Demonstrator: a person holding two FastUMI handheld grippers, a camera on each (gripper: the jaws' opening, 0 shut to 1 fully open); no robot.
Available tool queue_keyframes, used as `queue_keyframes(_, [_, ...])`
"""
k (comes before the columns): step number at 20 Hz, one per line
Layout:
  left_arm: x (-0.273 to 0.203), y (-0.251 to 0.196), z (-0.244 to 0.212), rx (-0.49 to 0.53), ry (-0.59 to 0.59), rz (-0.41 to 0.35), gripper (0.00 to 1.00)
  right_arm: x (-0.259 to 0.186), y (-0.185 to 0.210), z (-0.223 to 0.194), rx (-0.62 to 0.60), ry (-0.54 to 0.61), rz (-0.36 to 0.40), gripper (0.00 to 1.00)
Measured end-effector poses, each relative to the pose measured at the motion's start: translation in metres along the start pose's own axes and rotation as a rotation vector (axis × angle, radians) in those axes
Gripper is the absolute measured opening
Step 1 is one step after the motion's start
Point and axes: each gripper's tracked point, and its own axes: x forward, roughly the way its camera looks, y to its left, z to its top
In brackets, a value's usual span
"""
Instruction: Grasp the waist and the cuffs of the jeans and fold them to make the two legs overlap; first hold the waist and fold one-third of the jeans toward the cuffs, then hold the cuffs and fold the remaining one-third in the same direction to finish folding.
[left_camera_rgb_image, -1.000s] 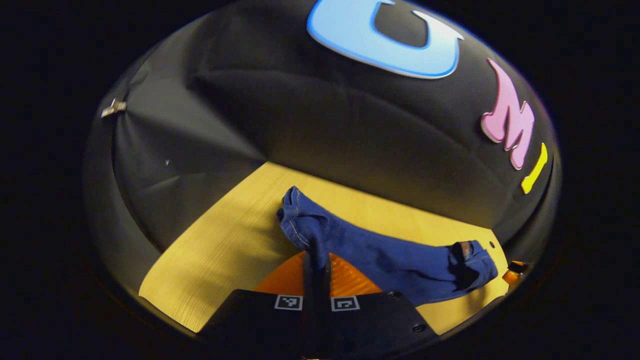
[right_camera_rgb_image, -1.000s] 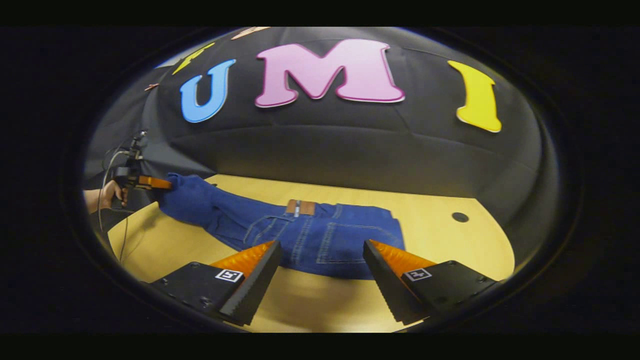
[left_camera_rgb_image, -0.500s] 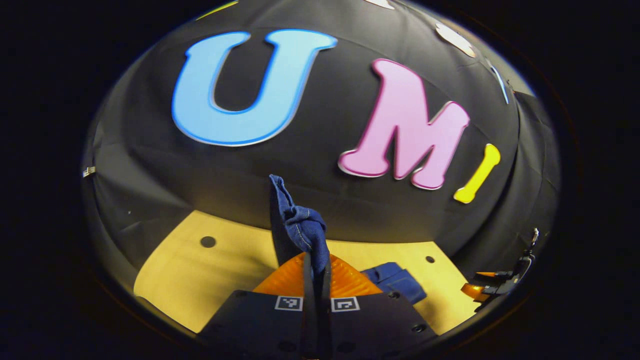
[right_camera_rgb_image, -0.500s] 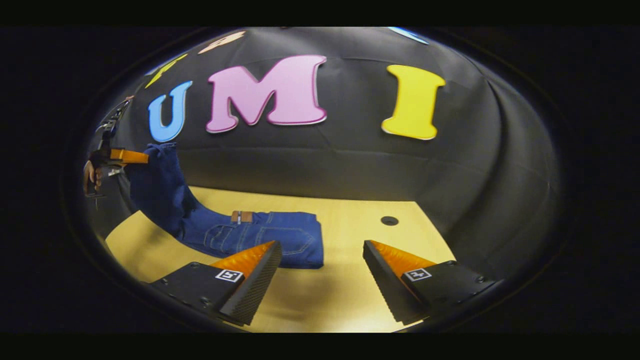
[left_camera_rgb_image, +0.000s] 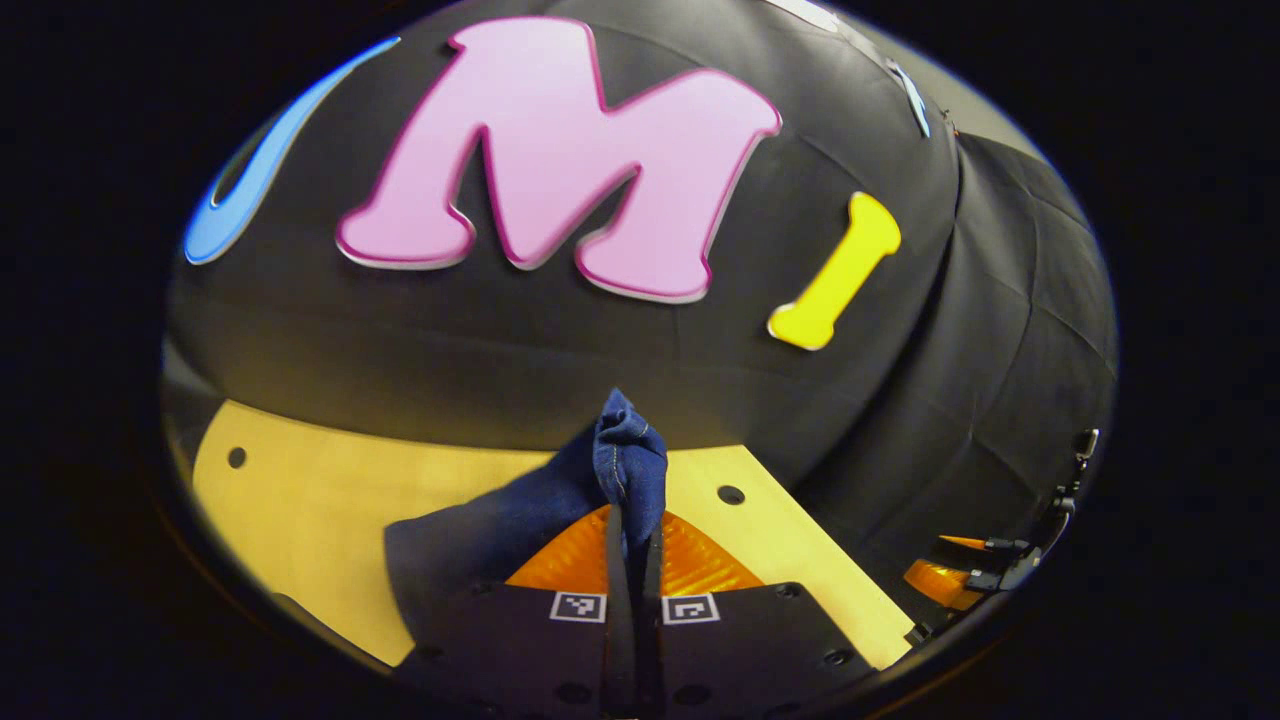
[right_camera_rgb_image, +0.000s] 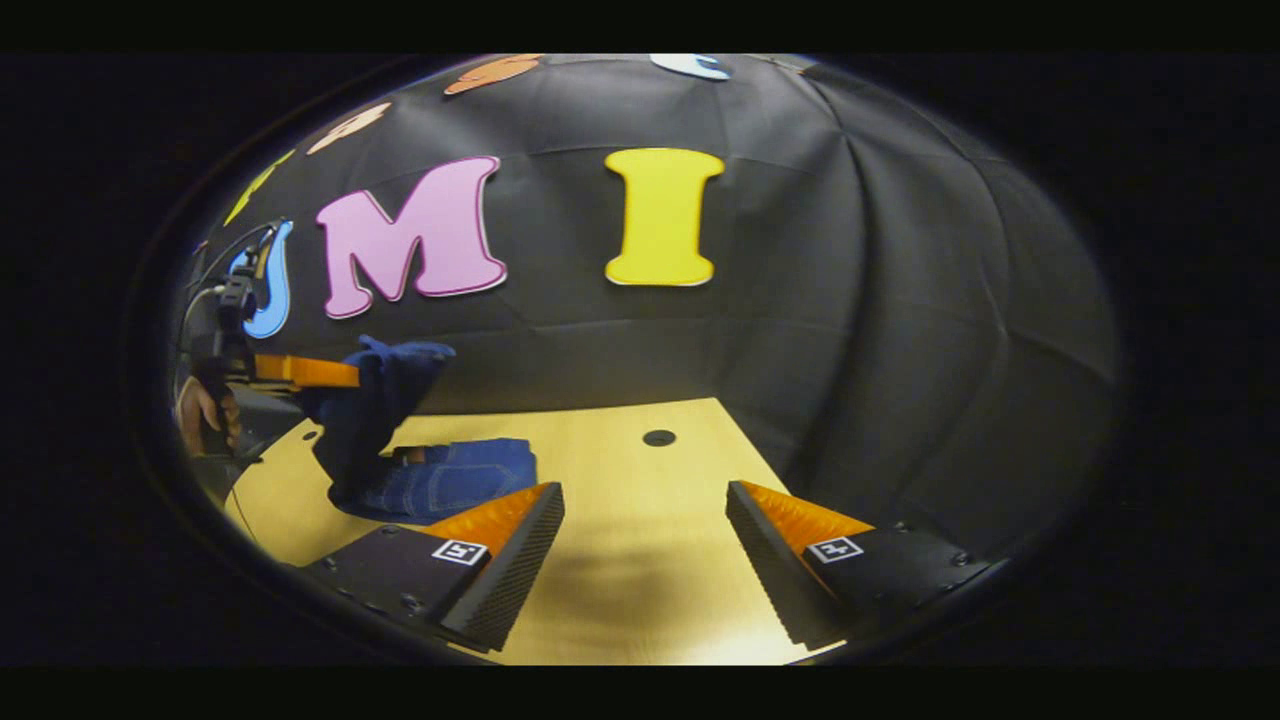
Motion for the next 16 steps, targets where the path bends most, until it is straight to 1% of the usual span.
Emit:
queue_keyframes(2, [0.025, -0.012, -0.028, -0.013, 0.046, -0.003, 0.06, -0.012, -0.013, -0.008, 0.010, 0.009, -0.032, 0.99])
queue_keyframes(4, [0.045, -0.017, -0.055, 0.004, 0.101, 0.008, 0.08, -0.022, -0.021, -0.014, 0.030, 0.013, -0.053, 0.99])
queue_keyframes(7, [0.060, -0.016, -0.078, 0.048, 0.160, 0.016, 0.17, -0.034, -0.019, -0.020, 0.056, 0.016, -0.064, 0.98])
queue_keyframes(8, [0.058, -0.020, -0.083, 0.049, 0.167, -0.009, 0.24, -0.039, -0.016, -0.022, 0.055, 0.018, -0.065, 0.98])
queue_keyframes(10, [0.043, -0.034, -0.087, 0.045, 0.151, -0.040, 0.61, -0.050, -0.005, -0.020, 0.046, 0.011, -0.060, 0.99])
queue_keyframes(12, [0.019, -0.028, -0.082, 0.051, 0.122, -0.028, 0.87, -0.062, 0.010, -0.015, 0.033, -0.001, -0.044, 0.99])
queue_keyframes(13, [0.003, -0.024, -0.077, 0.051, 0.101, -0.021, 0.96, -0.070, 0.020, -0.012, 0.030, -0.005, -0.034, 0.99])
queue_keyframes(16, [-0.063, -0.006, -0.056, 0.069, 0.008, 0.015, 0.97, -0.093, 0.053, -0.001, 0.027, -0.032, 0.002, 0.99])
